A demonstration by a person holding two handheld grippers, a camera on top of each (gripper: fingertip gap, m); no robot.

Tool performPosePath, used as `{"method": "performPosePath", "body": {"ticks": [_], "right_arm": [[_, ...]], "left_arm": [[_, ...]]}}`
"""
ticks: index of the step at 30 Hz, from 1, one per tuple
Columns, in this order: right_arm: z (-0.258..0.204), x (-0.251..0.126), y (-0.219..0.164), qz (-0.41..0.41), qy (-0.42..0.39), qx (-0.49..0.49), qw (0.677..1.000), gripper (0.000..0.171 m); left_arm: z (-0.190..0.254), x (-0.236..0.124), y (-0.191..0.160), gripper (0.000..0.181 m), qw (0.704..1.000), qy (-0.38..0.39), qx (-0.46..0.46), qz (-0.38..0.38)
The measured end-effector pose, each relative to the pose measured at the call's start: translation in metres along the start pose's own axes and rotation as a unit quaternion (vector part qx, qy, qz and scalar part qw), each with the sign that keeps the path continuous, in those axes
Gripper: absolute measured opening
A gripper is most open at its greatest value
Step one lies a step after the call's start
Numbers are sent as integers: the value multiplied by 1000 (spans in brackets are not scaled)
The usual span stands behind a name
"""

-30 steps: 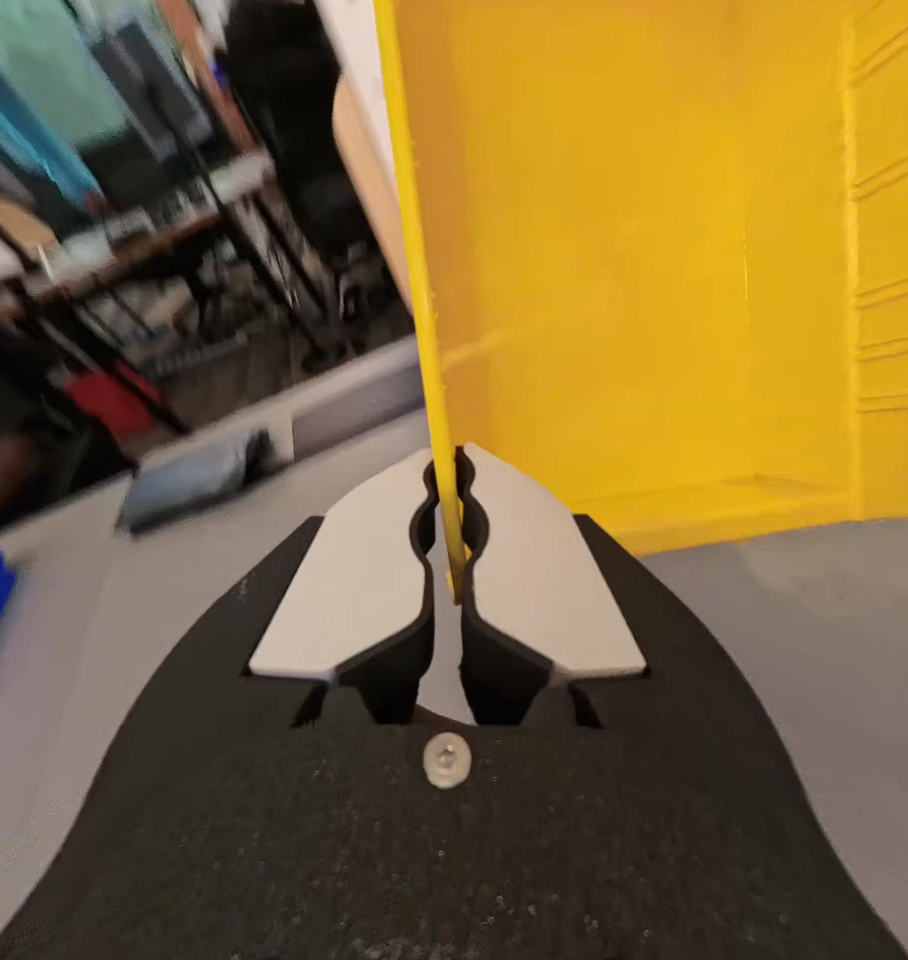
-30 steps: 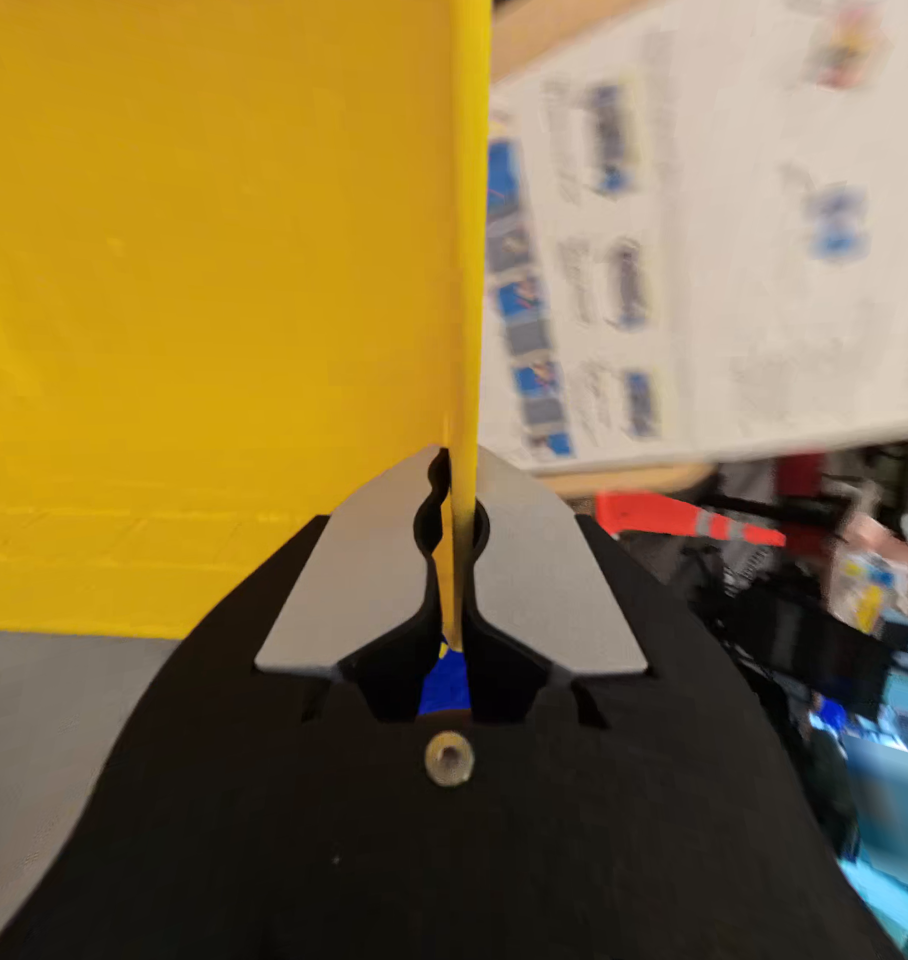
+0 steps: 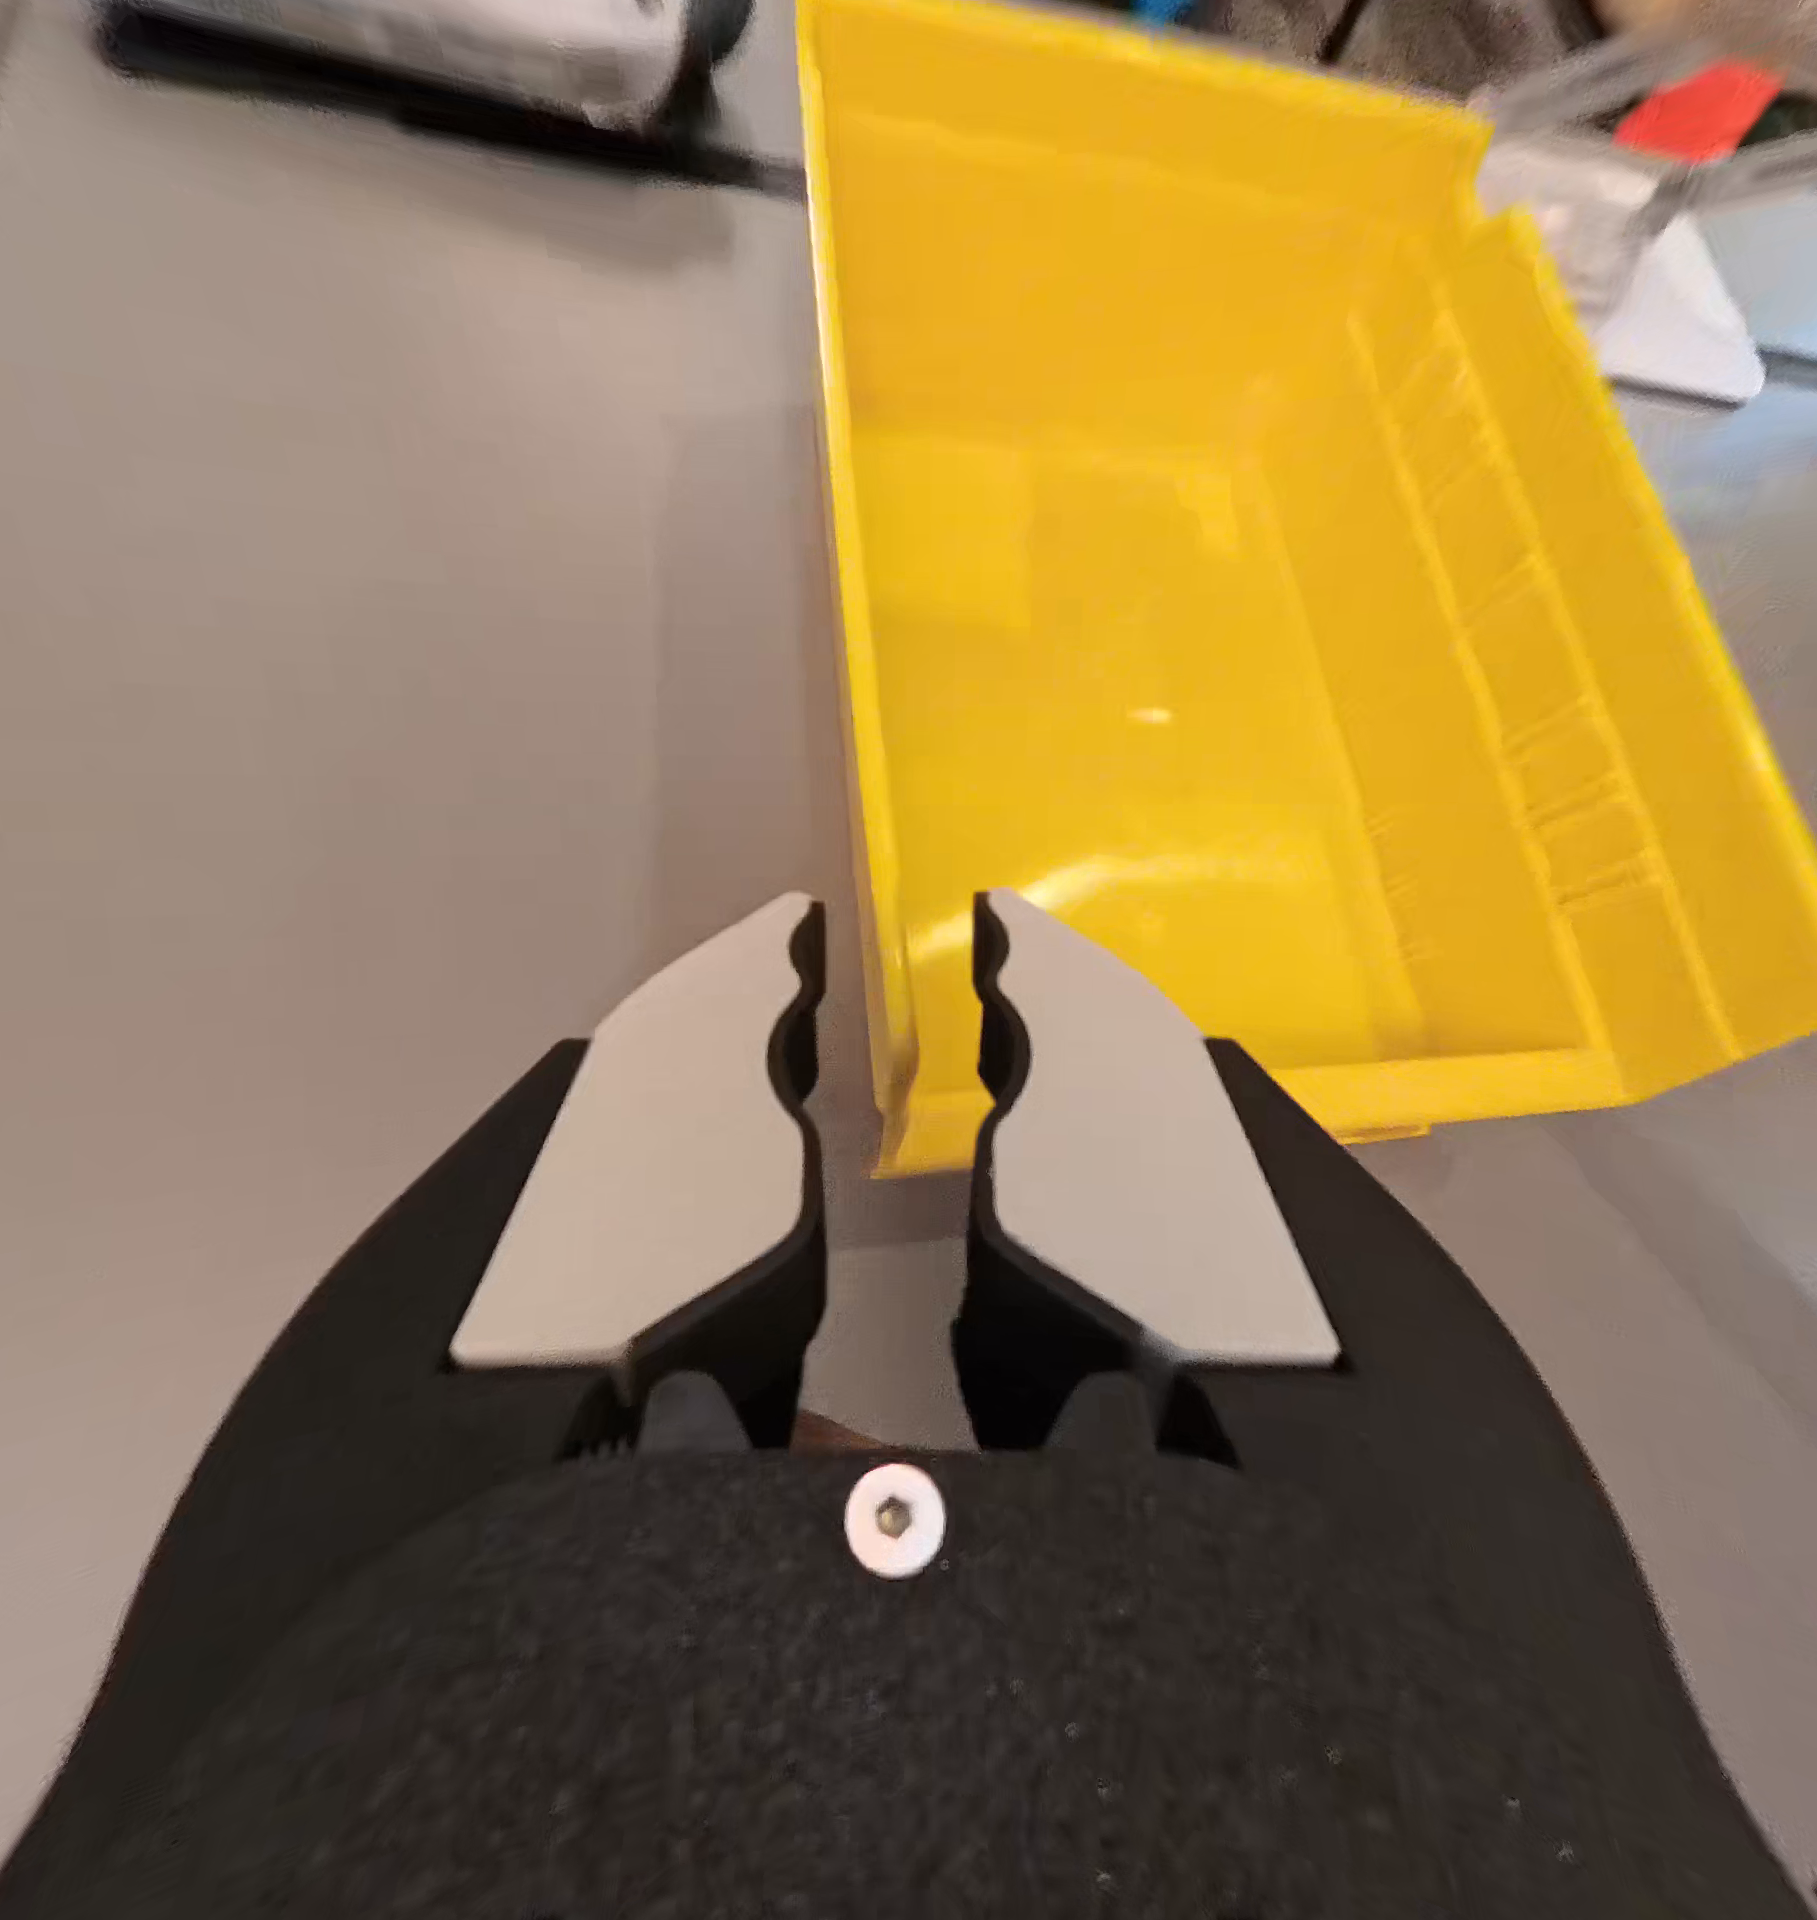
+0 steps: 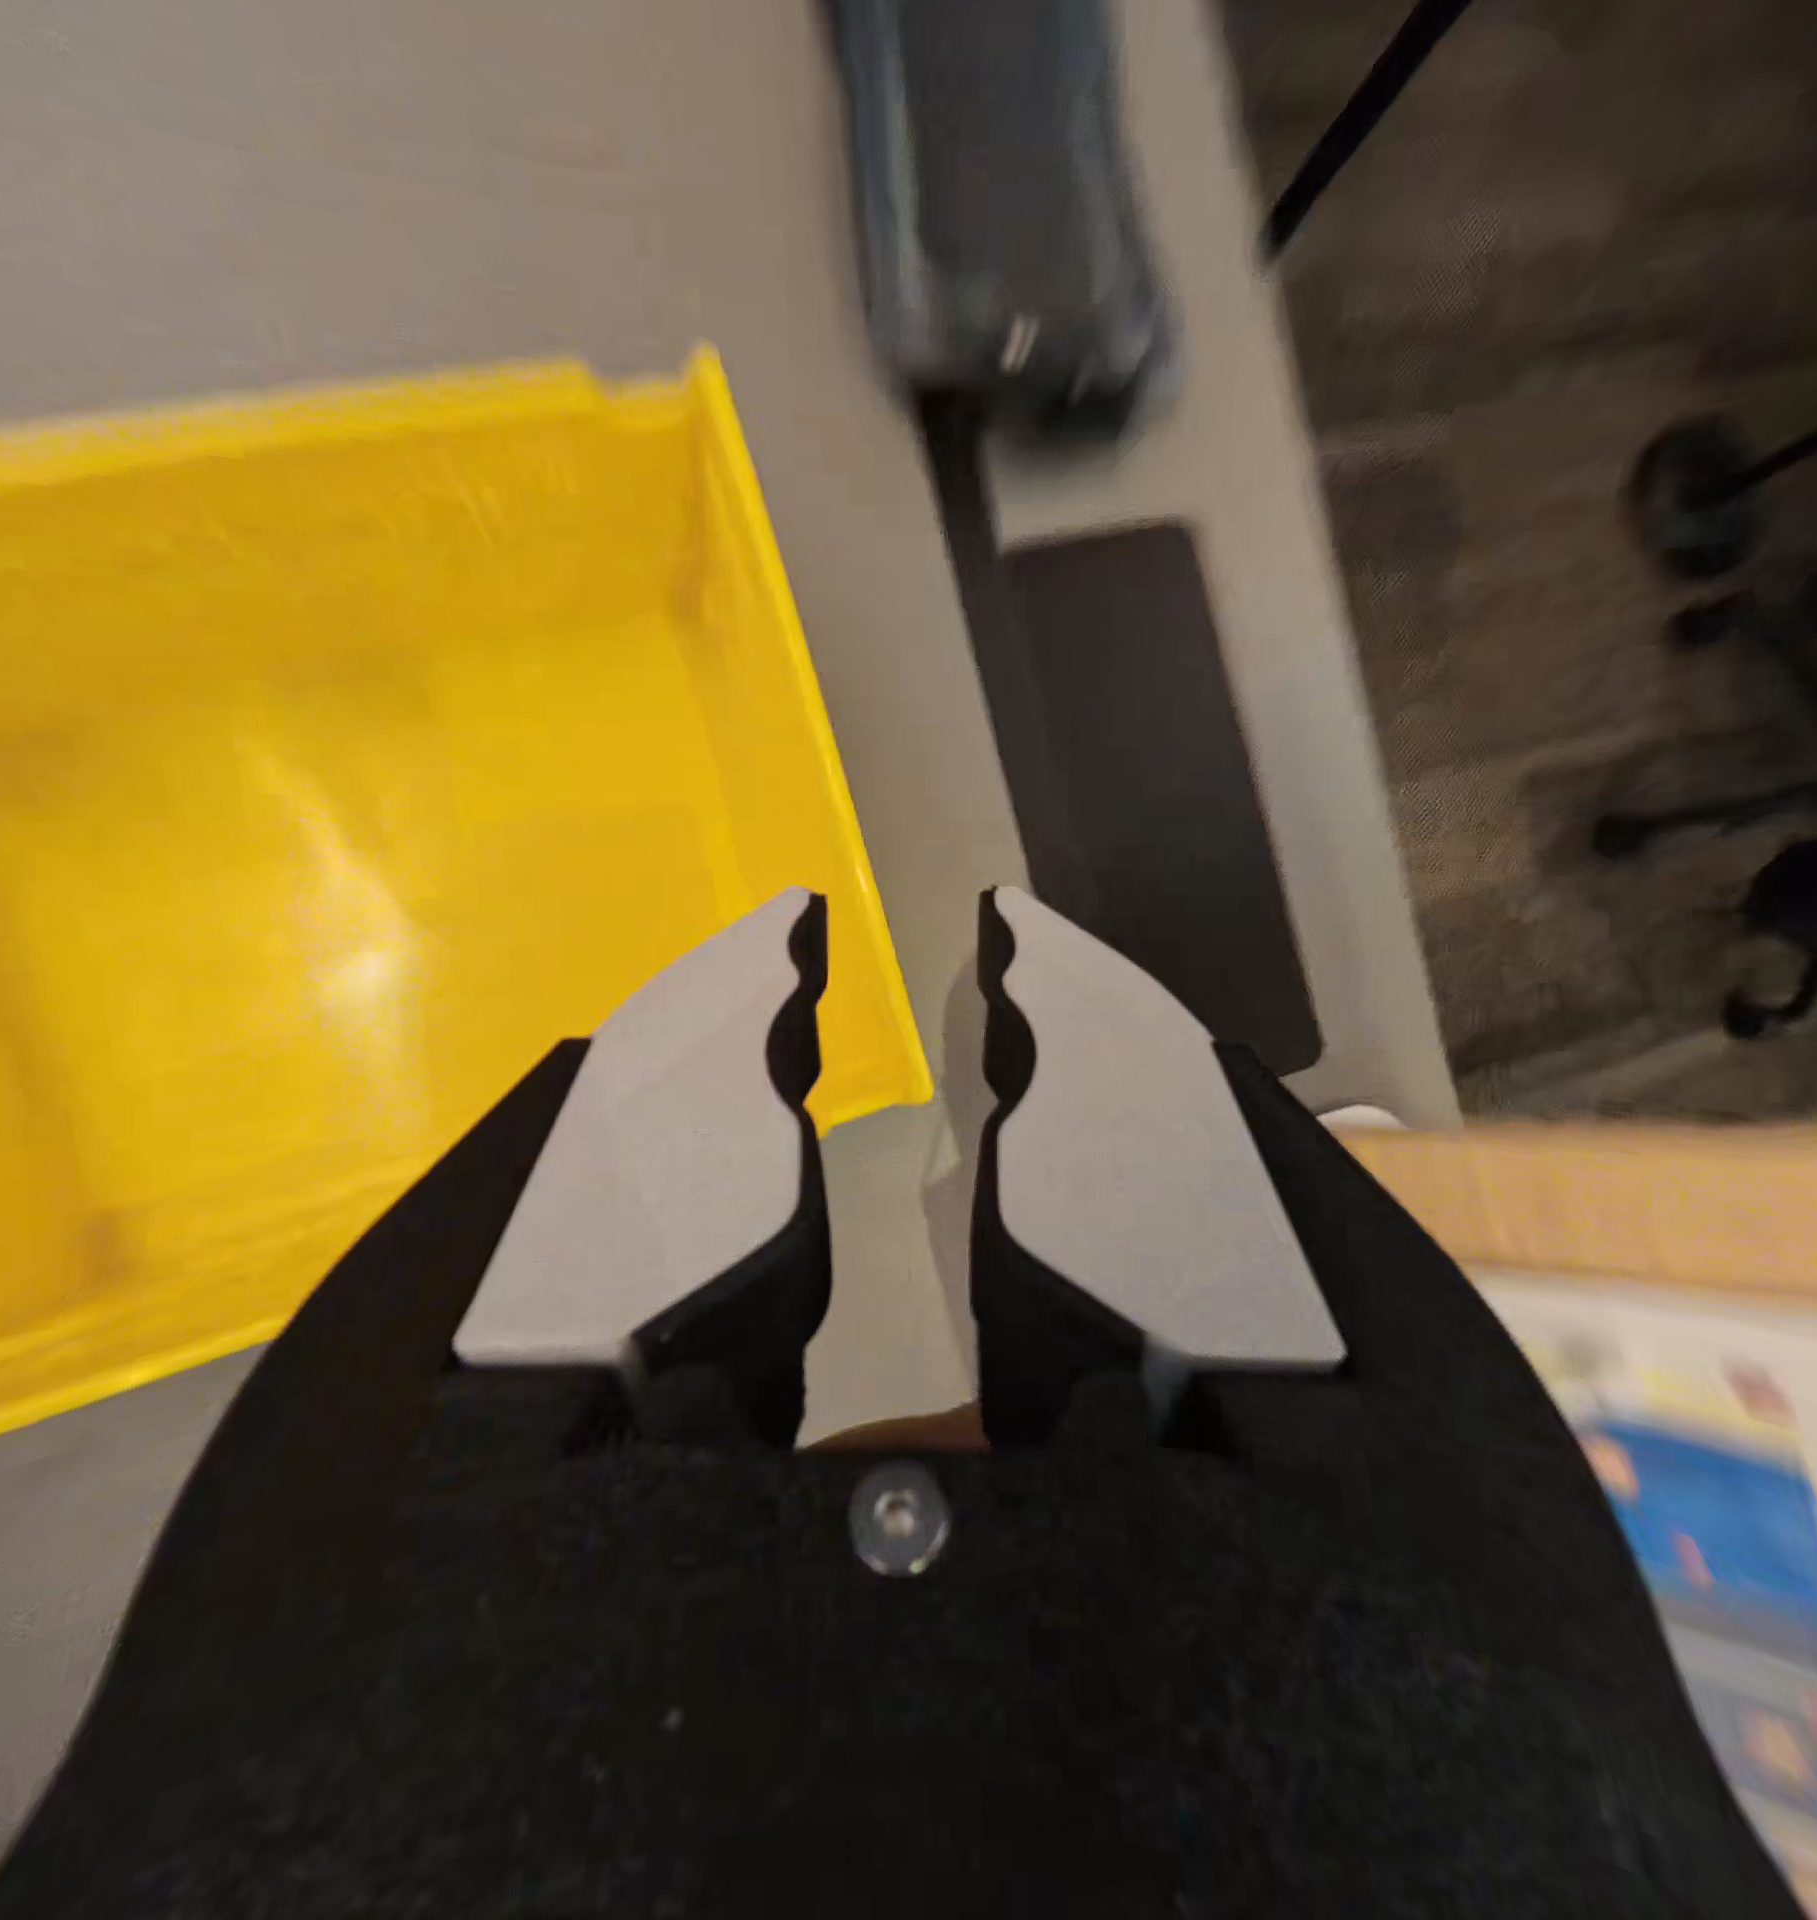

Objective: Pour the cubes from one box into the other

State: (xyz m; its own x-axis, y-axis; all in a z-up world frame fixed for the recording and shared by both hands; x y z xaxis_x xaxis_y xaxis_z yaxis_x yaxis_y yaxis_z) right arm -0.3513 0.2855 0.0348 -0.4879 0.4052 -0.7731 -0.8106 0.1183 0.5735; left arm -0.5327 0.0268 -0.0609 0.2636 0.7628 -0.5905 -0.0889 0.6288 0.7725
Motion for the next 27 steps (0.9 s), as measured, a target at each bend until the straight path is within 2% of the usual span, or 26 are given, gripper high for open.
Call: {"method": "performPosePath", "body": {"ticks": [2,4,8,10,12,15,17,18,21,25,27], "right_arm": [[-6,-72,-6,101,-28,47,993,27],[-21,-136,-42,147,-55,64,985,29],[-54,-237,-160,202,-136,101,965,25],[-68,-276,-232,226,-161,161,947,23],[-80,-307,-314,216,-210,244,922,23],[-106,-335,-428,223,-275,359,863,30],[-126,-346,-500,229,-360,426,798,34],[-139,-345,-523,231,-380,442,779,34],[-180,-328,-569,148,-419,427,787,34],[-196,-330,-570,191,-370,473,777,33],[-194,-333,-573,200,-373,480,768,33]], "left_arm": [[9,-25,5,35,999,9,2,45],[25,-49,8,41,997,4,4,80],[71,-87,-1,49,992,-7,34,119],[96,-101,-21,50,989,-8,51,140],[117,-105,-54,50,988,-2,67,140],[138,-96,-102,46,989,6,88,118],[145,-88,-117,47,990,15,80,119],[150,-87,-117,48,989,13,78,128],[156,-82,-111,49,984,30,82,157],[164,-72,-118,49,988,1,29,152],[167,-65,-124,49,990,-10,27,136]]}}
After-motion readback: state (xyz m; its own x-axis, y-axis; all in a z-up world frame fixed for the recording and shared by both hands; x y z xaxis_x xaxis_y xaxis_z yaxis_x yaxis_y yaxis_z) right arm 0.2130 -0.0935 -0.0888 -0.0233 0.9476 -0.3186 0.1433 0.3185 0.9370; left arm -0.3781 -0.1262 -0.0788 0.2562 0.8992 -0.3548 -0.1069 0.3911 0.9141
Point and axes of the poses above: each gripper's, where its closed fingertips meet, x out along the fingers, y out of its top, z = x × y across the jaws, the point moved 5 cm from there along -x, back along the fingers, and after that the axes turned 5 degrees about -y, right-handed, at the moved point
